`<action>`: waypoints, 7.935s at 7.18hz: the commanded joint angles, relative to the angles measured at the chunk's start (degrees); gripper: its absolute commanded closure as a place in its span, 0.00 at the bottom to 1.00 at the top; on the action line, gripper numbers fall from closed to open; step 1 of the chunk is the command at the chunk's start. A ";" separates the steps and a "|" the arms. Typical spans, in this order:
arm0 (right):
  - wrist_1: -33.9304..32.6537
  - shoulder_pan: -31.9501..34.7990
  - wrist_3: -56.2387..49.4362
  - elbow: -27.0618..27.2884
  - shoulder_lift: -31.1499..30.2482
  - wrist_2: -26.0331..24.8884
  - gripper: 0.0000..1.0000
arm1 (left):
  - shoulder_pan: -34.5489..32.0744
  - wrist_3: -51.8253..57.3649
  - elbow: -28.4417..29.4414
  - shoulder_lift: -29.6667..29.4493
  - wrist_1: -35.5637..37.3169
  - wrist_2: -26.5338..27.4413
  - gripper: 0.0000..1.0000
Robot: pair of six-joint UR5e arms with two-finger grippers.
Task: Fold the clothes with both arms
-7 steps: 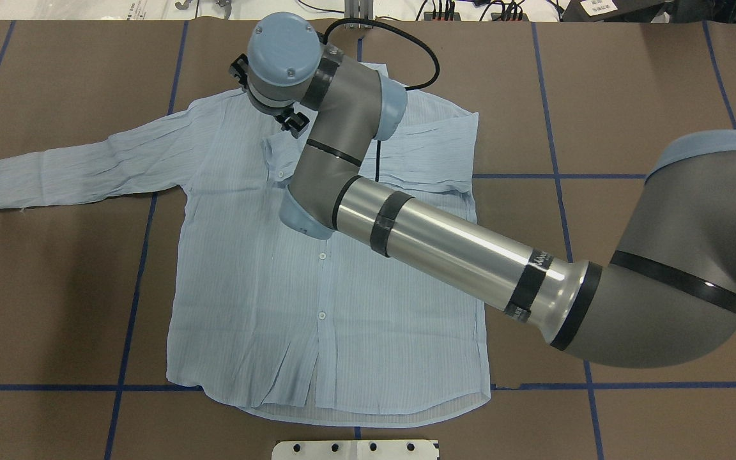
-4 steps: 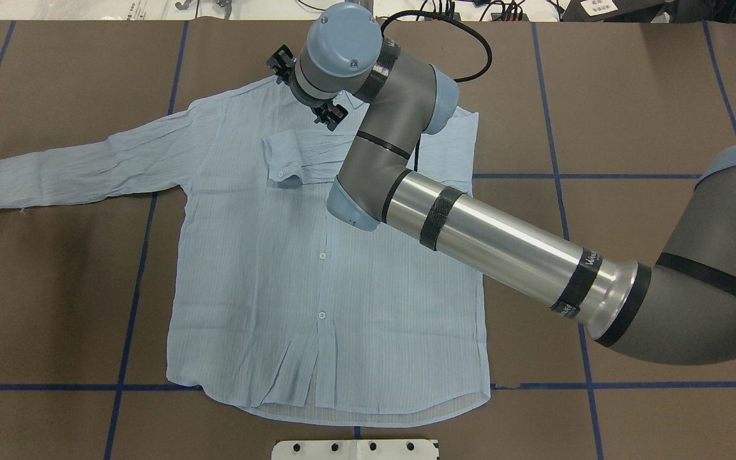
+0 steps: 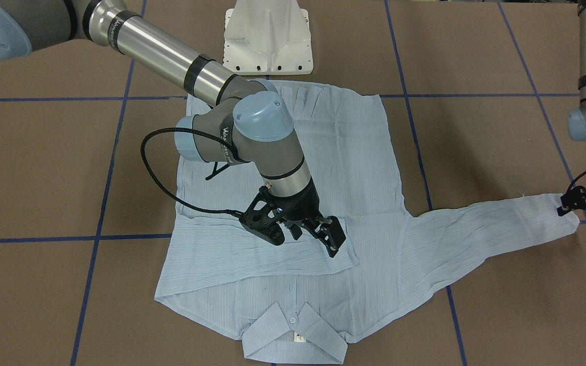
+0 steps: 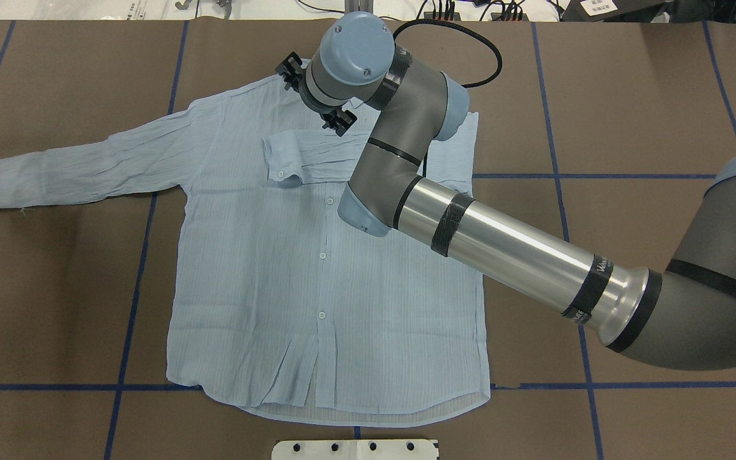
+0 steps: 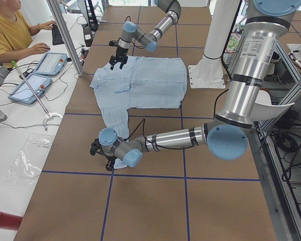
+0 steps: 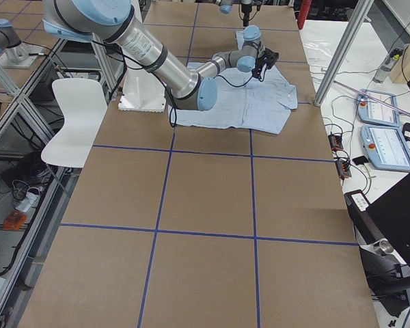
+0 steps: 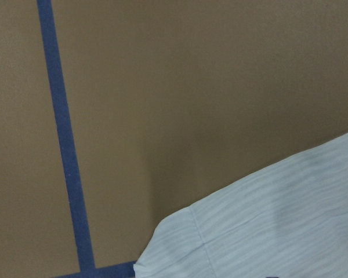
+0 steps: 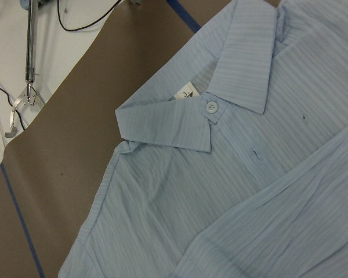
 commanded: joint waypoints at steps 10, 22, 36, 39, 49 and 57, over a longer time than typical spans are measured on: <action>0.00 -1.52 0.66 2.52 -1.51 -0.53 0.03 | 1.65 -2.00 -3.13 -0.94 1.51 -0.58 1.00; 1.05 18.96 -30.54 20.71 -34.02 22.15 0.01 | 30.55 -76.01 -3.17 -45.05 3.72 14.33 0.94; -37.86 -27.78 6.35 61.32 -46.16 -18.63 0.06 | 30.57 -68.90 -23.46 -27.66 1.70 21.48 0.09; -38.06 -30.69 8.75 60.97 -48.42 -17.93 0.14 | 30.57 -68.90 -23.20 -27.58 1.70 21.57 0.09; -38.23 -33.69 9.71 62.46 -50.82 -17.32 1.00 | 30.74 -68.98 -22.15 -27.49 1.70 21.66 0.09; -38.15 -33.42 9.80 64.75 -51.34 -15.38 1.00 | 47.58 -73.34 -61.50 11.74 20.24 38.06 0.09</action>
